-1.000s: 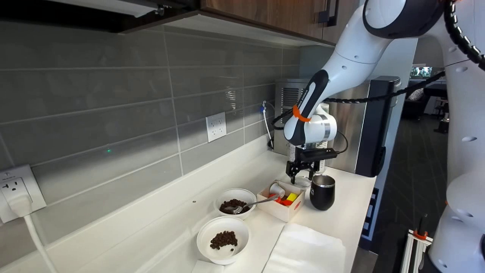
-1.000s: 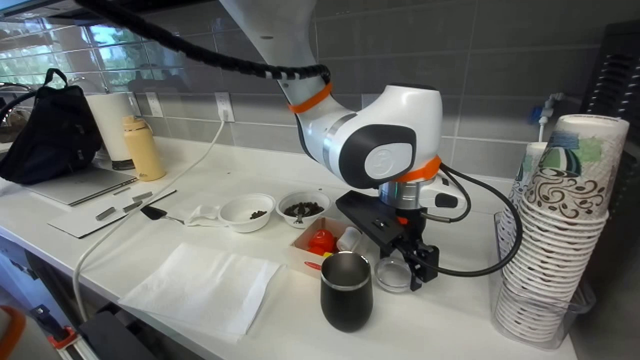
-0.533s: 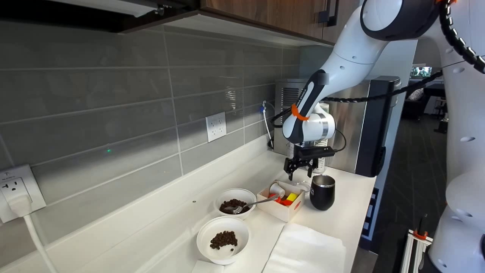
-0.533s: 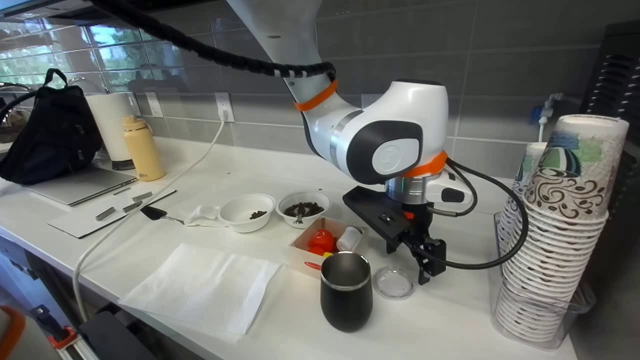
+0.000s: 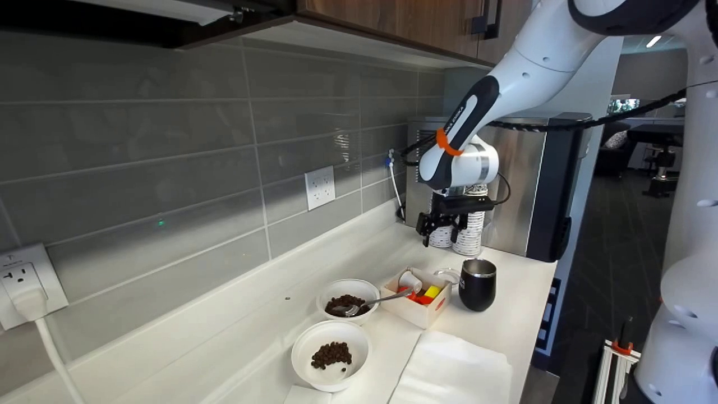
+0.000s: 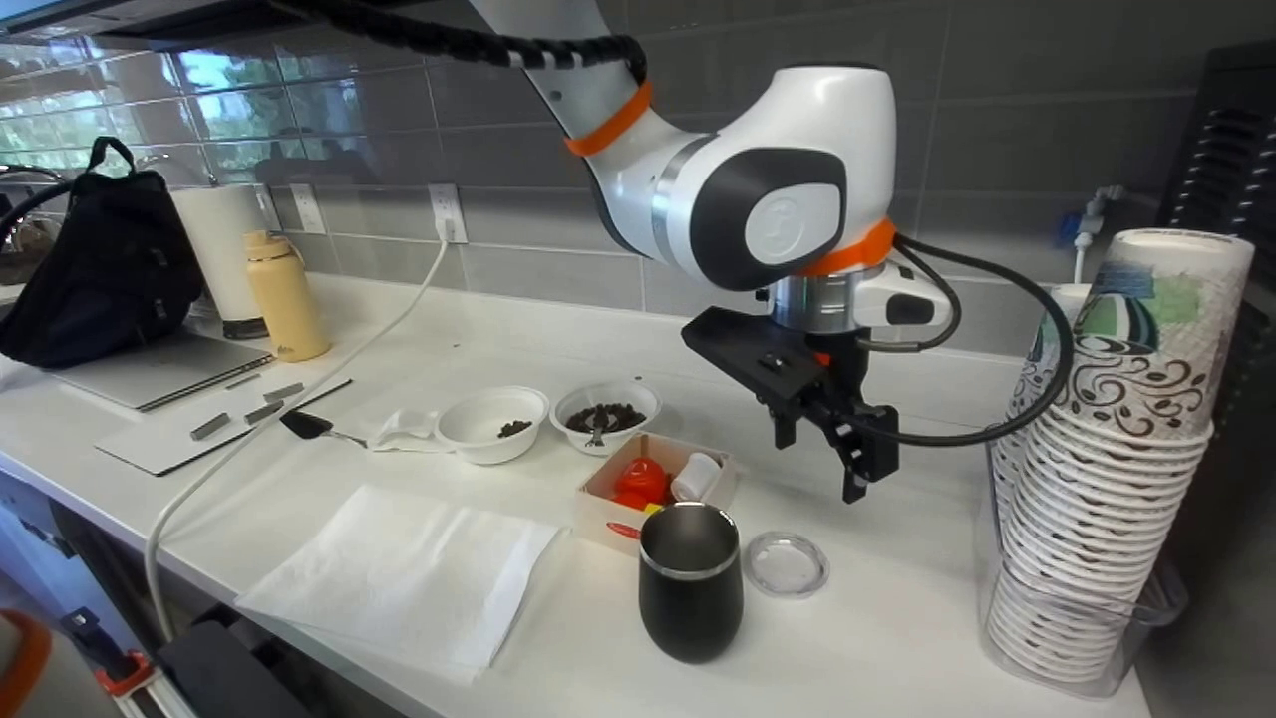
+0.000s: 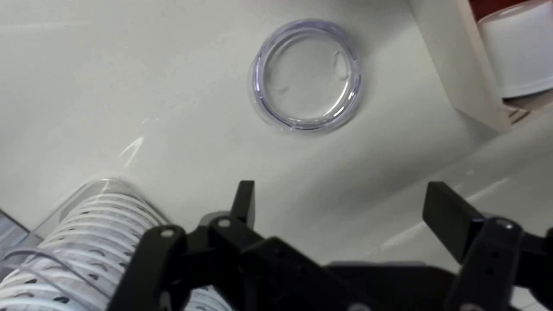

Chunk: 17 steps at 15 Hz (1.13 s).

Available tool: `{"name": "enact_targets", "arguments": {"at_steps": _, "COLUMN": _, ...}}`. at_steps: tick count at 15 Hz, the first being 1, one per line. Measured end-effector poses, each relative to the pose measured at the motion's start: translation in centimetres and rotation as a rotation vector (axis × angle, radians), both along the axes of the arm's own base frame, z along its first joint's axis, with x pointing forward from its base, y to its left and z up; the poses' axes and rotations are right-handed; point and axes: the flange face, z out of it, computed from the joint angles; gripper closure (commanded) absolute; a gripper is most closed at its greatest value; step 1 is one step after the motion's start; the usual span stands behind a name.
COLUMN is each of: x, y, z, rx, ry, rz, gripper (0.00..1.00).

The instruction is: Put the clear lid on the counter

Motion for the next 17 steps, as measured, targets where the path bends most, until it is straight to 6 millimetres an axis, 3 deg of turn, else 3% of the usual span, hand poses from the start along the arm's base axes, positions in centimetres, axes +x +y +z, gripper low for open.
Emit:
{"name": "enact_targets", "arguments": {"at_steps": 7, "x": -4.6, "y": 2.4, "z": 5.8, "rx": 0.011, "ry": 0.079, "rz": 0.097, "gripper": 0.0}}
{"name": "enact_targets", "arguments": {"at_steps": 17, "x": -12.9, "y": 5.8, "z": 8.0, "rx": 0.042, "ry": 0.081, "rz": 0.149, "gripper": 0.0}}
